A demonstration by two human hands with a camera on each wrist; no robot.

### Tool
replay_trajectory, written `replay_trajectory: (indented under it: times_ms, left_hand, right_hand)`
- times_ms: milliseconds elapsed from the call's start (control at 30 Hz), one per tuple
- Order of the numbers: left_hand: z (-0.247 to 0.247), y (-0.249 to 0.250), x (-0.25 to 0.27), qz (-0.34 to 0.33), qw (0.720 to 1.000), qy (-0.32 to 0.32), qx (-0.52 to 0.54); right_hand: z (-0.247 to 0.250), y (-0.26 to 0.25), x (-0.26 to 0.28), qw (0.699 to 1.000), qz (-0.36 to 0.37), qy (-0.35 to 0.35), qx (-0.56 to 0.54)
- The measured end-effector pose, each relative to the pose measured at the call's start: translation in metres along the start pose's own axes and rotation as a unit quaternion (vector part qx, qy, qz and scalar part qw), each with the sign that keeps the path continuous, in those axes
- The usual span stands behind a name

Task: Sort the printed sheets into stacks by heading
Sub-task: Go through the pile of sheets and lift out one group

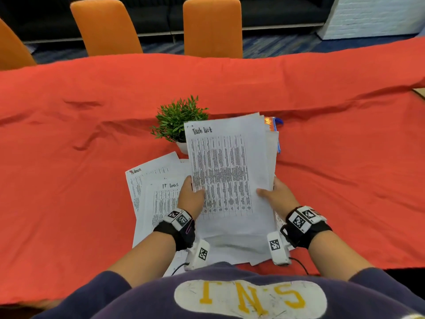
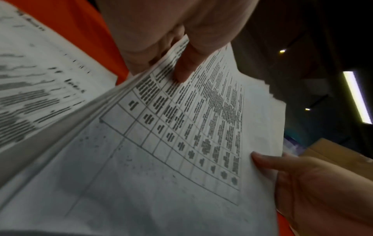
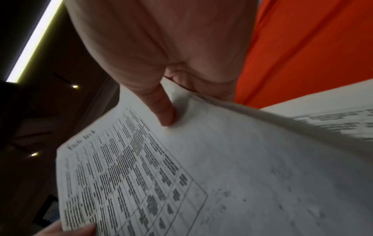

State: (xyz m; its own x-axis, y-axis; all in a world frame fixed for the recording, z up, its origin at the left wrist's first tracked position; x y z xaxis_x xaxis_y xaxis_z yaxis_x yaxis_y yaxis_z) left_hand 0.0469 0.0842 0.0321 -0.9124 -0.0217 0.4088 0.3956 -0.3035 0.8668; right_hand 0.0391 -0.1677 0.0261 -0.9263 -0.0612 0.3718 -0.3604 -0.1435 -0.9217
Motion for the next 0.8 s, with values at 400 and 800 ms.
replay_trajectory:
  times_ms: [400, 800]
  left_hand:
    - [0.015, 0.035, 0.04, -0.162, 0.981, 0.062, 0.084]
    - [0.017, 0.047, 0.031, -0.158, 0.975, 0.068, 0.137]
  right_hand:
    - [-0.008, -0.043, 0.014, 0.992, 0.124, 0.015, -0.019]
    - [-0.017, -0.05, 0.006, 0.989, 0.121, 0.036, -0.076]
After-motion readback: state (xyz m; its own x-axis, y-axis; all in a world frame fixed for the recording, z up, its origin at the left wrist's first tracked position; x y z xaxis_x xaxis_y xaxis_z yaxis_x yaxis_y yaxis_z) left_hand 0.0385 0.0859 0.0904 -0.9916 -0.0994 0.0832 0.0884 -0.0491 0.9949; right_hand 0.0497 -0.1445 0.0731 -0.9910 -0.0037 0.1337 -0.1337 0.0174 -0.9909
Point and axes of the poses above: each hand's wrist, its own x-axis away from the middle knuckle, its own z-axis out of the back of the hand, y = z × x, the point moved 6 cm from there along -x, towards the middle knuckle, and after that the axes turned 8 degrees about -y, right-handed, at the moved point
